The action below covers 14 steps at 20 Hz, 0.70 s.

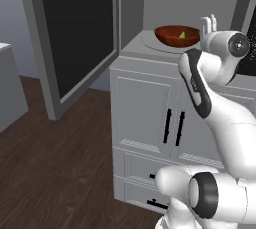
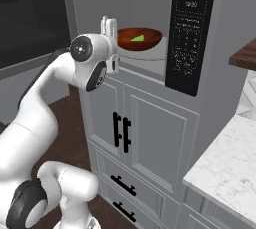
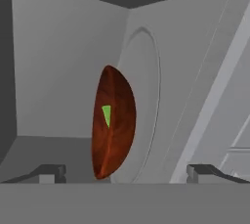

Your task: Pick the lemon wedge from the sink and place it in the bowl. Then pick the bowl and place it in the microwave. Then close the microwave door and press the start button.

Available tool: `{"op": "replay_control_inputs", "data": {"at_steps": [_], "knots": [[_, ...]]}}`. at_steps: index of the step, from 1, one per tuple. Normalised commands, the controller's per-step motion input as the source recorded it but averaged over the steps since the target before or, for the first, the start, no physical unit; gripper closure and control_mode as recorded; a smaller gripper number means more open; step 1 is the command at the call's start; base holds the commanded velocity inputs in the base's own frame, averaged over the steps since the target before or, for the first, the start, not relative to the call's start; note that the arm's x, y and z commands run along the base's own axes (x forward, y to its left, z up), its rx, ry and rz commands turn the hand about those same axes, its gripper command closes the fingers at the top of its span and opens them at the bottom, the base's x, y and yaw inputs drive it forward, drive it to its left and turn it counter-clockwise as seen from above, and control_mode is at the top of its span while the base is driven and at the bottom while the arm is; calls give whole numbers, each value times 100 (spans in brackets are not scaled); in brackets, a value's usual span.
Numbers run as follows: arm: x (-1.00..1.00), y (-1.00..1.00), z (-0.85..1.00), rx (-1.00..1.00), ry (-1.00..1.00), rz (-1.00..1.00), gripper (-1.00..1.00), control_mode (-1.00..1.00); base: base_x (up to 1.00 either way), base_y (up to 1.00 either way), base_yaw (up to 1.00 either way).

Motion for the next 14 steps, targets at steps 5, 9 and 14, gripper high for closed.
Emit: {"op": "replay_control_inputs", "data": {"at_steps": [5, 9, 14], "knots": [[-100, 20, 22, -1, -2, 0, -100, -100, 0, 0, 0], [-100, 34, 14, 0, -15, -3, -100, -100, 0, 0, 0], [-100, 48, 12, 0, -15, -8, -100, -100, 0, 0, 0]]}}
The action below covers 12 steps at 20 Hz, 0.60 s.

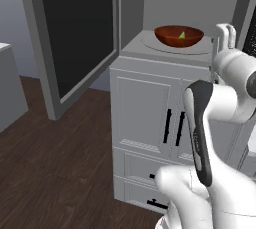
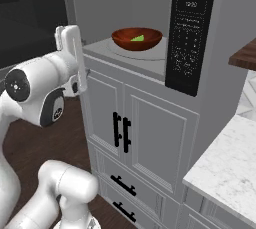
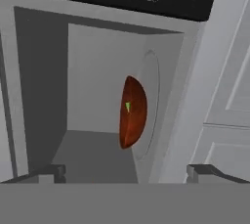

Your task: Pick the lemon wedge from the sink and place it in the bowl. Then pick the bowl and place it in the microwave. Then close the microwave door and press the start button.

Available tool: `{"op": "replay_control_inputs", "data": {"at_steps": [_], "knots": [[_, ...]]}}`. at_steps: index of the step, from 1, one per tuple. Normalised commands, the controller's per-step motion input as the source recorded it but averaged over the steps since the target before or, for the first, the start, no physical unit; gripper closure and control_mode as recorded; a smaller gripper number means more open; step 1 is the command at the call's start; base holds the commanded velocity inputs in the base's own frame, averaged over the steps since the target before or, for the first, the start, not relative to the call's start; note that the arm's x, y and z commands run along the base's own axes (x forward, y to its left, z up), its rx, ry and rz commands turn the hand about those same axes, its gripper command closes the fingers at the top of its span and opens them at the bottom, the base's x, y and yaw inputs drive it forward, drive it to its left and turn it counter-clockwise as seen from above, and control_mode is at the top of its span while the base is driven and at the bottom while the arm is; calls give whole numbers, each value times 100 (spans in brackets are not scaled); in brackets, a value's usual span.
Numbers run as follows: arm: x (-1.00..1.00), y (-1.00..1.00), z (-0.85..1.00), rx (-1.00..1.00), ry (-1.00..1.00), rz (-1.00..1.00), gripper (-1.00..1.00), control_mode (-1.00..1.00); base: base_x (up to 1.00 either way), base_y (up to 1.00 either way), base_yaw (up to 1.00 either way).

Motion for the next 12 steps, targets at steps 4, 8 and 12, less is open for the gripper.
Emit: {"op": "replay_control_inputs", "data": {"at_steps": [4, 8, 12], "knots": [[-100, 55, 24, 0, -11, -10, -100, -100, 0, 0, 0], [-99, 51, 22, 1, -4, -10, -100, -100, 0, 0, 0], [-89, 59, 12, 1, -1, -9, -100, -100, 0, 0, 0]]}}
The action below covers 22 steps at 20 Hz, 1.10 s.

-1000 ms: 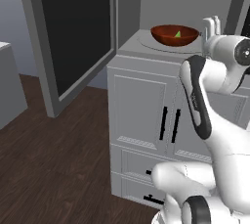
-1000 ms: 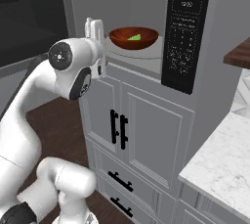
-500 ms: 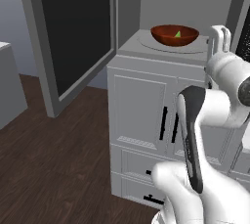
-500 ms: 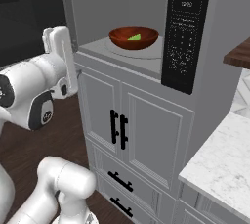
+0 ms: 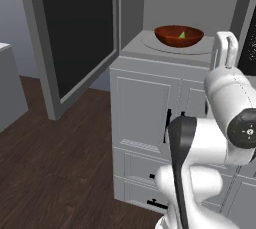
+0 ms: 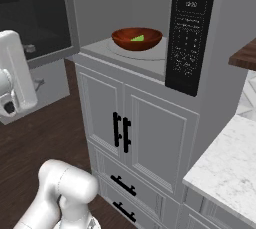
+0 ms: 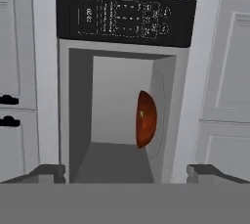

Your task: Pick the lemon wedge from the sink and place it in the bowl. Then pick the bowl and place it in the microwave. Then close the microwave door and press the start button.

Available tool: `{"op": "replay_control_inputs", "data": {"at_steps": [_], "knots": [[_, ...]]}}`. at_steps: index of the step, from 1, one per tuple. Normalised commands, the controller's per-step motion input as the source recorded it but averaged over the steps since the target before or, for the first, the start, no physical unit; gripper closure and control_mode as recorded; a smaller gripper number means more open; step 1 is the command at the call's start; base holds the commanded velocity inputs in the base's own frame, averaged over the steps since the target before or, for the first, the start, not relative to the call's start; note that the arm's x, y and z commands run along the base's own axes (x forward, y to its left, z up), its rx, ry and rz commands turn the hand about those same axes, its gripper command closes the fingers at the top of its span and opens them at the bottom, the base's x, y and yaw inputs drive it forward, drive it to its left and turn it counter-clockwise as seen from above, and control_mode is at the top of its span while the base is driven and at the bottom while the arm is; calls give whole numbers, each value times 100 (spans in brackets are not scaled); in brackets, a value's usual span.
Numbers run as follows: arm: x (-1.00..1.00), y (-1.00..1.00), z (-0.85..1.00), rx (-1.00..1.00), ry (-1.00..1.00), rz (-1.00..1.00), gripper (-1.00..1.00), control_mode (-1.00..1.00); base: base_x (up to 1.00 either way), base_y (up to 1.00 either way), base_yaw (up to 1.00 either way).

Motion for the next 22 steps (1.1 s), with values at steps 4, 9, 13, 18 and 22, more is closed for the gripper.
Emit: {"op": "replay_control_inputs", "data": {"at_steps": [4, 9, 13, 18, 22], "knots": [[-72, 55, 0, 0, -6, -6, -100, -100, 0, 0, 0], [-47, 55, -1, 0, -3, -3, -100, -100, 0, 0, 0], [-6, 63, -16, -5, 0, 0, -100, -100, 0, 0, 0], [3, 84, -40, -14, -1, -2, -100, -100, 0, 0, 0], [2, 94, -36, -6, -7, -9, -100, -100, 0, 0, 0]]}}
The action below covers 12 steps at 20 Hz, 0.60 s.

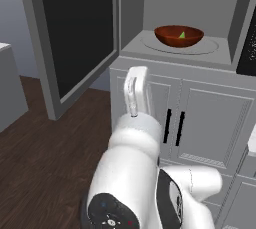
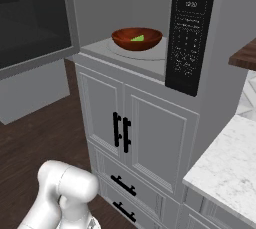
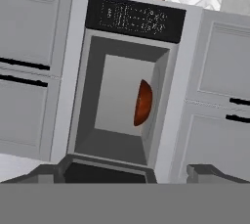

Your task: Pick the lemon wedge from the sink and place it in the bowl. Then pick the bowl and place it in the microwave. Then close the microwave door and press the start button.

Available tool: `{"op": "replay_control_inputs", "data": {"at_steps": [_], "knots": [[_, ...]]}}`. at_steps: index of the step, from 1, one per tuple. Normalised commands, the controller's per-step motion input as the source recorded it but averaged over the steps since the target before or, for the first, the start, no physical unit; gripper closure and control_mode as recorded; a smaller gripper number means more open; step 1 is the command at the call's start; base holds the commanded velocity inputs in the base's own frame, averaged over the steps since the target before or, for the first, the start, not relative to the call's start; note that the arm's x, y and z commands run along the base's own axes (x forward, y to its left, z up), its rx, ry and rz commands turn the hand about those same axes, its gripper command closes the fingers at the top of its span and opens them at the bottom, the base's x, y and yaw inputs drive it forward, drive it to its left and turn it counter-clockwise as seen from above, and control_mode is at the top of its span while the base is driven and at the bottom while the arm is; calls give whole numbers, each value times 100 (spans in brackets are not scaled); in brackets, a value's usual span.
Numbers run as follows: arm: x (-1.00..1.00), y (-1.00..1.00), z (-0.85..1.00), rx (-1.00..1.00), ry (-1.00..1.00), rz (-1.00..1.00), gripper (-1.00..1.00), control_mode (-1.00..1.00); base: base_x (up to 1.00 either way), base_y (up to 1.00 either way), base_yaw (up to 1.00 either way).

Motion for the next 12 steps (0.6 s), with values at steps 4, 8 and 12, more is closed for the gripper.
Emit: {"op": "replay_control_inputs", "data": {"at_steps": [4, 8, 12], "knots": [[18, 81, -50, 2, -9, -13, -100, -100, 0, 0, 0], [19, 72, -55, 12, -10, -12, -100, -100, 0, 0, 0], [46, 70, -35, 6, -6, -10, -100, -100, 0, 0, 0]]}}
